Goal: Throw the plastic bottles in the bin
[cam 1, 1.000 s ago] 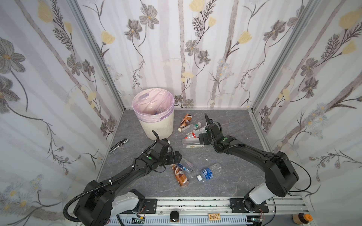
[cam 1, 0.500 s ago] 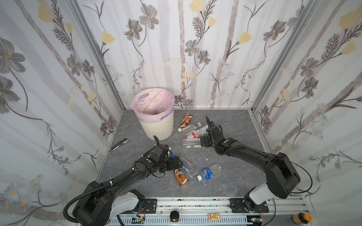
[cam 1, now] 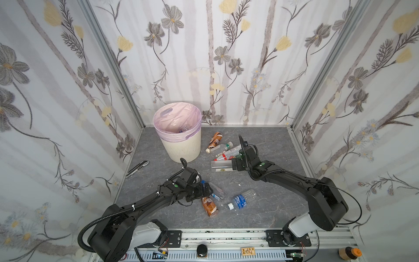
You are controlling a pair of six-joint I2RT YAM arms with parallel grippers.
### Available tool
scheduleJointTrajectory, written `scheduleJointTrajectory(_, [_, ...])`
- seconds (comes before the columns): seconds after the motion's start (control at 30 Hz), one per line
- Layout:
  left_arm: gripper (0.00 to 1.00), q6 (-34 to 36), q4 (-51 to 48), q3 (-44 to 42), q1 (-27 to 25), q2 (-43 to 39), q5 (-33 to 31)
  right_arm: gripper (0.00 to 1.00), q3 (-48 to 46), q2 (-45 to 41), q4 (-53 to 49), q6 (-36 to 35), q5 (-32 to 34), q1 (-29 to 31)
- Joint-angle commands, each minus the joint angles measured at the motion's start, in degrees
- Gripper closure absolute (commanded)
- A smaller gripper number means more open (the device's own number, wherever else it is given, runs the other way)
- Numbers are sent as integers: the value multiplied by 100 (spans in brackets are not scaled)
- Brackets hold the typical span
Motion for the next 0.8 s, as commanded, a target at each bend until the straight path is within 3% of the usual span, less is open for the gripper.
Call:
scheduleJointTrajectory(0.0, [0,-113,173,58,-1,37,50,0,-34,-52,217,2,4,-4])
scheduleJointTrajectory(0.77, [0,-399,643,149,-169,455,35,0,-284,-274,361,2,-188,-57])
